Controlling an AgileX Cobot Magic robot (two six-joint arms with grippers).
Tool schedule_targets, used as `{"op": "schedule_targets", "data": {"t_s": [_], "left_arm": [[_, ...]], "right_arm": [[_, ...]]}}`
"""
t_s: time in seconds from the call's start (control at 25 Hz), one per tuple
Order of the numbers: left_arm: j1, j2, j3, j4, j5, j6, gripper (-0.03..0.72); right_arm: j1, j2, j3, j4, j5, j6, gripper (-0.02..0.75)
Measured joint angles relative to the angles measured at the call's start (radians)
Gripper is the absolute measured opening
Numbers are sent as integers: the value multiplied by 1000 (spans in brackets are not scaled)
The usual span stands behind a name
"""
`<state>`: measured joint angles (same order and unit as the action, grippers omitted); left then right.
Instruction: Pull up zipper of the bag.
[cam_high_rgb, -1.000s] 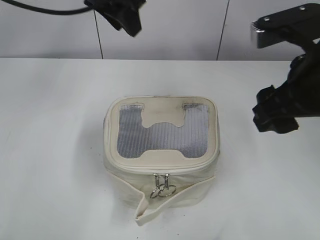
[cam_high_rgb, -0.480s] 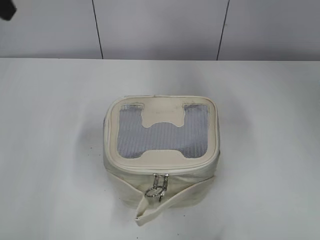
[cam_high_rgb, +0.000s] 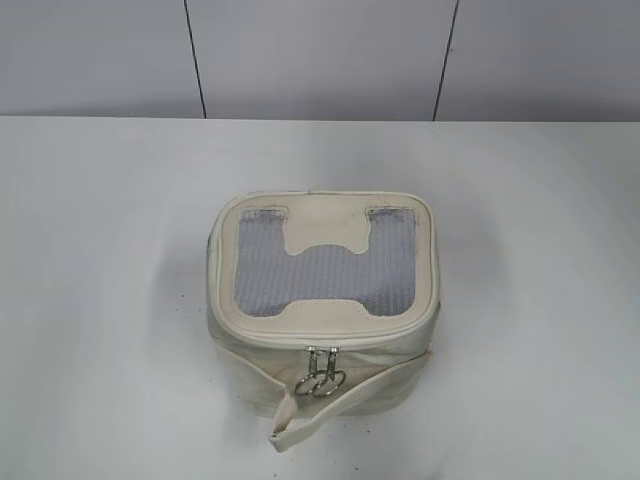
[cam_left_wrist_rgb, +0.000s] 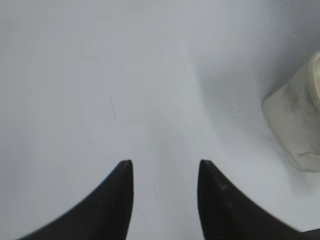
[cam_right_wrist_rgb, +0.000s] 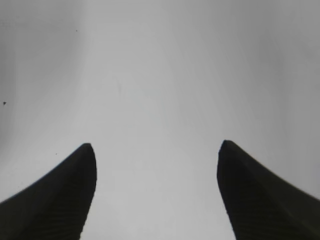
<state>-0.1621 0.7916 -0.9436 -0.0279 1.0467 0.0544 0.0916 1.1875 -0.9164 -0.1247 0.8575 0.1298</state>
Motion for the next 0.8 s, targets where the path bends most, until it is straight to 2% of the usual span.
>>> {"op": "schedule_targets", "data": {"t_s": [0.32,0.8], "left_arm": [[0,-349,182,28,-47,-2,328],[0,-575,309,28,-54,-3,328]], "right_arm": [[0,-298,78,125,86,-115,585],[1,-865,296,132,232,-157,585]]}}
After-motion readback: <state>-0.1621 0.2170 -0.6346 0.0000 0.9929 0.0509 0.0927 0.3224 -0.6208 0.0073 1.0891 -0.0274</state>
